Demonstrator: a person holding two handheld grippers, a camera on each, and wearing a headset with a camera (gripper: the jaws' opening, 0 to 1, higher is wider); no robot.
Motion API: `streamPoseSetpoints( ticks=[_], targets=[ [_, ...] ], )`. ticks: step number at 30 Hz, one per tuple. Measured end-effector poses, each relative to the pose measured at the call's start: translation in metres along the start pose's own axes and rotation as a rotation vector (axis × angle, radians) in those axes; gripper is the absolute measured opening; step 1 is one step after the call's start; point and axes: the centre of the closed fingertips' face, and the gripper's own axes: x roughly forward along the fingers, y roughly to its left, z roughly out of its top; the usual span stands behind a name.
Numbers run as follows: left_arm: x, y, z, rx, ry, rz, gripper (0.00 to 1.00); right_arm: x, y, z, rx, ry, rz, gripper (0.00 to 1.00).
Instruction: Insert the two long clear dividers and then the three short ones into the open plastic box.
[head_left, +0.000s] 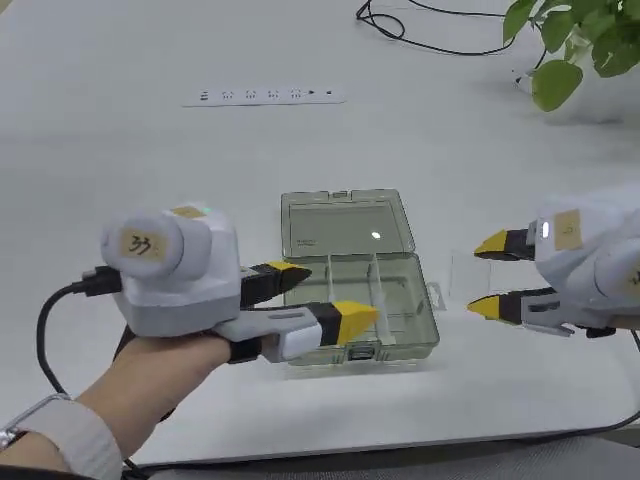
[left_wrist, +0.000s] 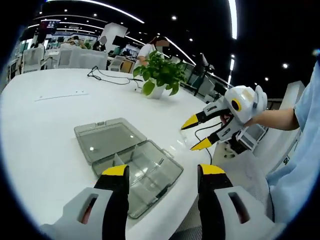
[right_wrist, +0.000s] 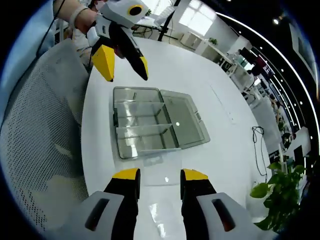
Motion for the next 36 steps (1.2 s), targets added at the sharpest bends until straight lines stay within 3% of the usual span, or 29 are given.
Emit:
streamPoseSetpoints(
  ticks=[5,9,18,36],
  targets=[
    [0.011,-0.013,-0.002,-0.07,0.02,-0.052,0.4,-0.006,0.008,0.01,-0.033,0.003,-0.042,0.32],
    [0.018,-0.026,-0.008,-0.138,0.061,-0.101,0.34,-0.009,0.016,0.021,-0.087,0.007,-0.066,0.32],
    [0.027,-0.049,-0.007,-0.229,0.07,-0.184,0.19,-0.006,0.03,0.039,-0.142,-0.002,-0.081,0.32],
    [0.025,-0.05,-0.009,-0.266,0.069,-0.183,0.0,-0.007,0.031,0.063,-0.211,-0.031,-0.085,0.32]
  ],
)
